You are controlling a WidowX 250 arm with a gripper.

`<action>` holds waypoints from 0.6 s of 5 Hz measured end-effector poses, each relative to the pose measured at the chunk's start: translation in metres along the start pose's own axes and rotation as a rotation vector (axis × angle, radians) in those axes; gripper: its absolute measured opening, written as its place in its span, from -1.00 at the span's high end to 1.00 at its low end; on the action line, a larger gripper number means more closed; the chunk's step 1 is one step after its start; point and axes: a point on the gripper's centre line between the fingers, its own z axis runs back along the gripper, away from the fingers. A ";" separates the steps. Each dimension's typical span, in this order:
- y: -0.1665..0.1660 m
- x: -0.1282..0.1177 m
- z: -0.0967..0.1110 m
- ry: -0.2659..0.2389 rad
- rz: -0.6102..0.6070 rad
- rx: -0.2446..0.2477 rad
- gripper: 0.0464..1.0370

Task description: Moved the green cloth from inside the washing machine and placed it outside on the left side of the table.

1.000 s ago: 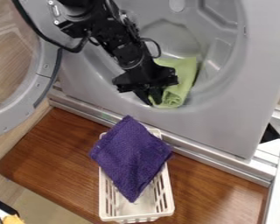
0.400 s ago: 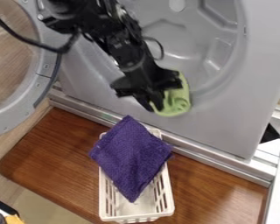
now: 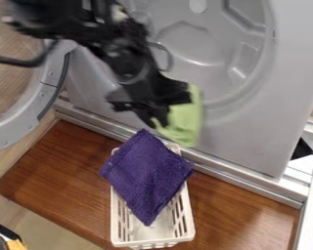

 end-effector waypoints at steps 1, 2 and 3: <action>0.030 0.000 0.022 -0.047 0.080 0.067 0.87; 0.059 -0.007 0.029 -0.062 0.182 0.120 0.87; 0.074 -0.017 0.027 -0.054 0.233 0.158 0.87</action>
